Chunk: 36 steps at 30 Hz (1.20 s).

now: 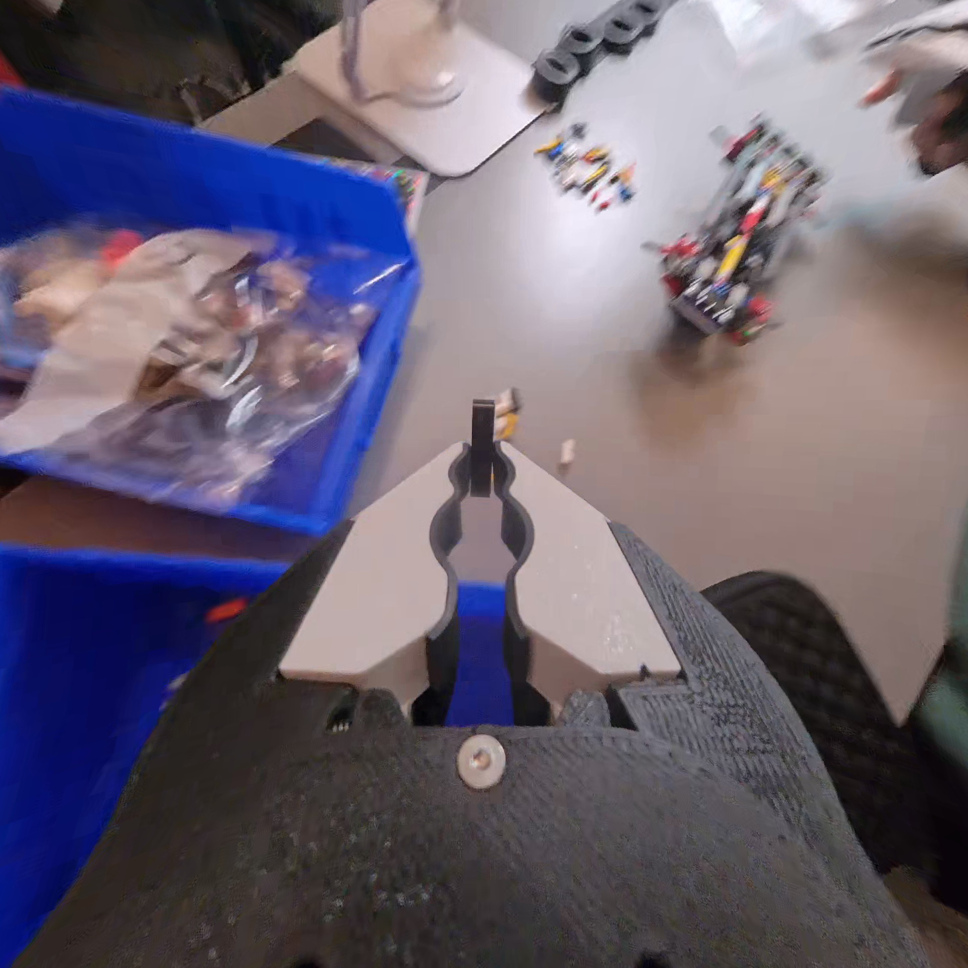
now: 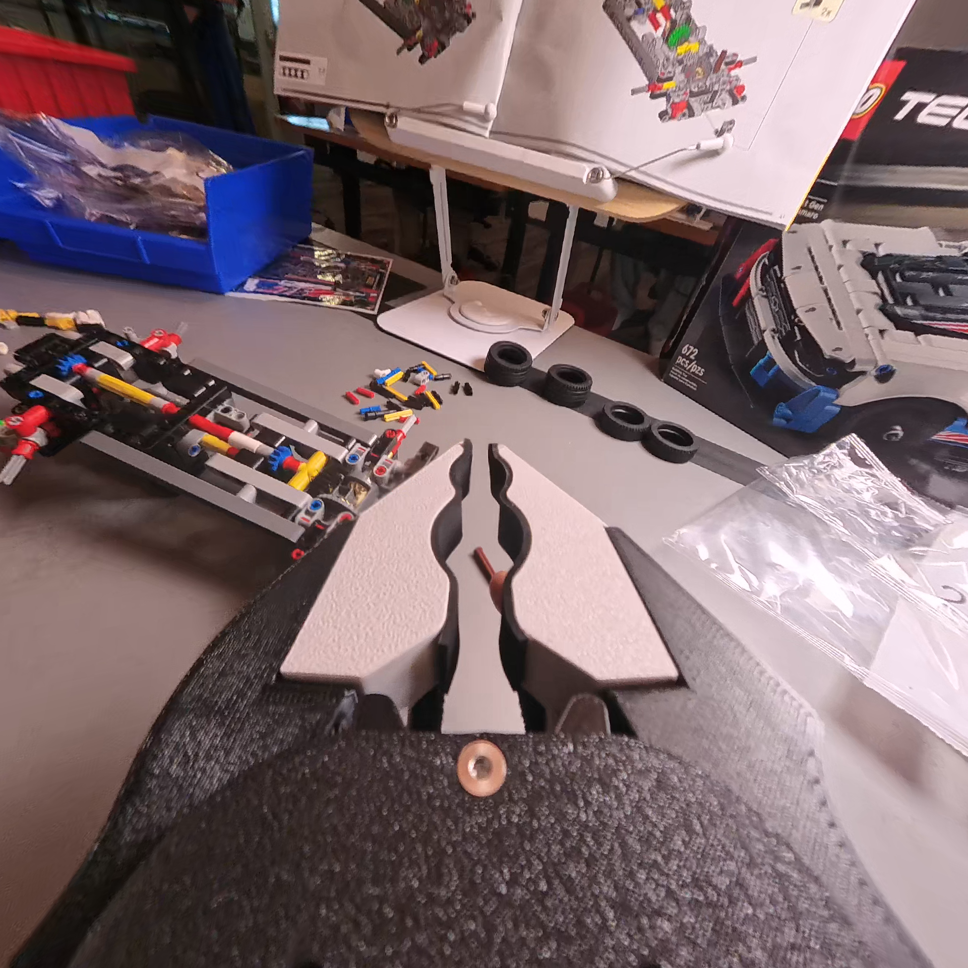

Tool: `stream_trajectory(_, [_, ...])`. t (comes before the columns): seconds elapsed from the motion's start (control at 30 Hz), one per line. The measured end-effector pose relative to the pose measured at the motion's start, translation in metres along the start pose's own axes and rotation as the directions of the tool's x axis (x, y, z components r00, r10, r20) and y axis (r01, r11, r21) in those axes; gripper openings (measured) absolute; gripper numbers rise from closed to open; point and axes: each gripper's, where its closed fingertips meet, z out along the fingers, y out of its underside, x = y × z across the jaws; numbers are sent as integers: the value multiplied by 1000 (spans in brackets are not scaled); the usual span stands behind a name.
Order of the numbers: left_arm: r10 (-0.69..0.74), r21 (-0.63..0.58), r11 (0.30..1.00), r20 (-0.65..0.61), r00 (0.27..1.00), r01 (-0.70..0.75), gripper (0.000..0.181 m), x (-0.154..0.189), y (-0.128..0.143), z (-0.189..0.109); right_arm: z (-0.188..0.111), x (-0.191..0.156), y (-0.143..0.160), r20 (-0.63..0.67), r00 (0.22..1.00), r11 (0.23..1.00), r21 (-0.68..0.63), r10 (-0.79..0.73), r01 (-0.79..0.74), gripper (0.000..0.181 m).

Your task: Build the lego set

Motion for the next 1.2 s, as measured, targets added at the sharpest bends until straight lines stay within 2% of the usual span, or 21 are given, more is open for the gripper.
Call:
stream_trajectory(0.03, [-15,35,999,-49,999,16,6,20,-9,9,0,2,5,-2,1000,1000,-30,-2,2,3])
stream_trajectory(0.13, [-67,108,990,-237,969,95,6,87,-29,39,2,7,23,-1,1000,990,-141,-12,12,4])
stream_trajectory(0.23, [-105,103,981,-433,895,165,6,156,-31,71,3,8,50,81,994,944,-316,-75,97,6])
stream_trajectory(0.33, [-149,-4,984,-559,816,177,6,213,-14,109,8,4,78,243,962,855,-465,-125,228,9])
stream_trajectory(0.4, [-181,-109,983,-618,765,145,6,245,2,133,16,5,88,311,939,804,-516,-146,295,11])
stream_trajectory(0.5, [-169,-213,976,-644,746,38,6,276,22,158,27,1,95,388,914,759,-559,-115,333,12])
stream_trajectory(0.57, [-110,-246,967,-630,769,-62,6,287,33,171,33,1,96,414,904,754,-560,-104,343,7])
stream_trajectory(0.63, [-74,-274,951,-645,761,-140,6,298,41,178,34,1,97,429,899,740,-576,-86,346,1])
stream_trajectory(0.73, [-15,-294,928,-642,766,-229,6,304,49,188,21,6,97,440,892,711,-596,-101,374,1])
stream_trajectory(0.87, [45,-272,915,-667,744,-299,6,312,51,191,-14,0,60,450,883,773,-512,-130,375,0])
stream_trajectory(1.0, [163,-201,910,-628,761,-362,22,302,43,194,-50,-66,22,606,787,849,-350,-118,396,0])
stream_trajectory(1.1, [246,-151,901,-594,766,-407,26,294,42,188,-60,-132,30,724,684,847,-305,-91,435,0])
stream_trajectory(1.2, [294,-150,883,-563,773,-445,30,290,53,183,-58,-185,46,807,583,822,-267,-94,502,0])
